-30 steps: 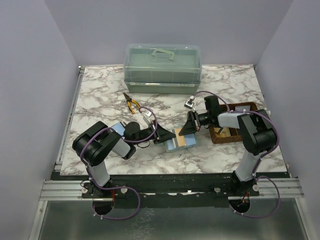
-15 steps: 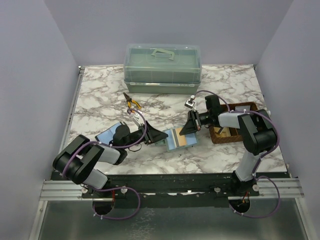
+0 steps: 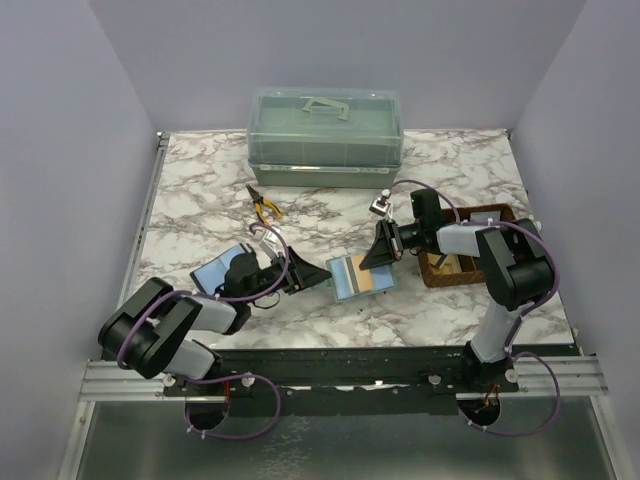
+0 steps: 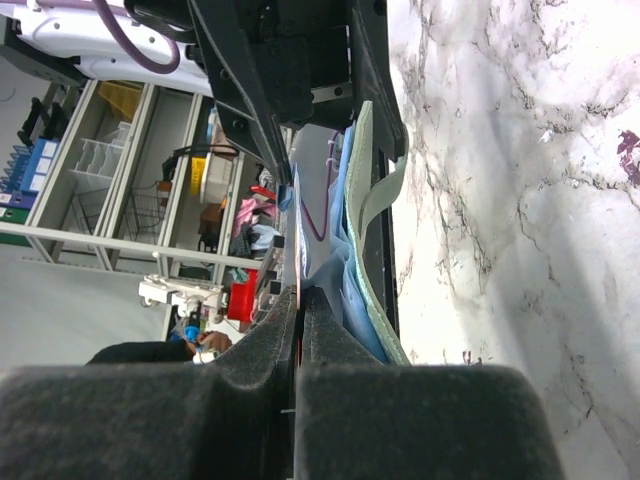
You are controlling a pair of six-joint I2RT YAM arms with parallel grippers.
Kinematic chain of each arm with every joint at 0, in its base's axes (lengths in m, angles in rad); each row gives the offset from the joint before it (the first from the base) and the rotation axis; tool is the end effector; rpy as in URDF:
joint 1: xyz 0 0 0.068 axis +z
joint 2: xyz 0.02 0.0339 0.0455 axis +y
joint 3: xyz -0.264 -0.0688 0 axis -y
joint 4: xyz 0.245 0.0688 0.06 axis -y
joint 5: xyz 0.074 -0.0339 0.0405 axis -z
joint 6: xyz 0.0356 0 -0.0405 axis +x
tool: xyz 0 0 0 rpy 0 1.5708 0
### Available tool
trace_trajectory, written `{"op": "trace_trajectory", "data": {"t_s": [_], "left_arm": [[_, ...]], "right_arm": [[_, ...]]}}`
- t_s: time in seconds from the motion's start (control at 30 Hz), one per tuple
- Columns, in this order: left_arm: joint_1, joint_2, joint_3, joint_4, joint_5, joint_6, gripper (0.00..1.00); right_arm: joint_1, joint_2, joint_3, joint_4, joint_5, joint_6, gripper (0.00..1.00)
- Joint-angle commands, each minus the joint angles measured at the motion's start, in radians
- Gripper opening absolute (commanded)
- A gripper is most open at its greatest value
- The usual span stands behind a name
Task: Take the credit cards out of the card holder
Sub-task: Remove the credit card from the card holder.
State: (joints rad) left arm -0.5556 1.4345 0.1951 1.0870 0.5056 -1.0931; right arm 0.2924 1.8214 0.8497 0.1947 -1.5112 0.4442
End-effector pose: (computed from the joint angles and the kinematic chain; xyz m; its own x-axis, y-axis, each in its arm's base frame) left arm 0.1816 -0.1331 0.1469 -0.8303 -0.3990 -0.3891 0.2846 0.2967 -0.9116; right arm 0.3033 0.1284 0.1474 -0.9065 -0.2462 -0.3431 -0.3424 -0.0469 0.9384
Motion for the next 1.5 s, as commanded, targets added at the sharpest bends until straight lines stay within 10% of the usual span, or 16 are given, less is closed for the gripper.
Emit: {"op": "trace_trajectory", "data": {"t_s": [0.0, 0.5, 0.8, 1.0, 1.47], "left_arm": [[0.006, -0.048, 0.008, -0.043, -0.036, 0.049, 0.64], [-0.027, 0.108, 0.130, -0.017, -0.005, 0.008, 0.53], [-0.037, 0.235, 0.137, 0.246, 0.072, -0.099, 0.00], [0.024, 0.321, 0.040, 0.557, 0.102, -0.229, 0.00], [0.162, 0.170, -0.014, 0.528, 0.240, -0.255, 0.00]], "right_arm": [[-0.006, -0.014, 0.006, 0.016, -0.041, -0.008, 0.00], [-0.006, -0.004, 0.008, 0.010, -0.052, -0.011, 0.00], [-0.006, -0.004, 0.011, 0.004, -0.044, -0.019, 0.00], [-0.012, -0.004, 0.038, -0.105, -0.010, -0.104, 0.00], [-0.042, 0.006, 0.051, -0.161, 0.014, -0.150, 0.00]]}}
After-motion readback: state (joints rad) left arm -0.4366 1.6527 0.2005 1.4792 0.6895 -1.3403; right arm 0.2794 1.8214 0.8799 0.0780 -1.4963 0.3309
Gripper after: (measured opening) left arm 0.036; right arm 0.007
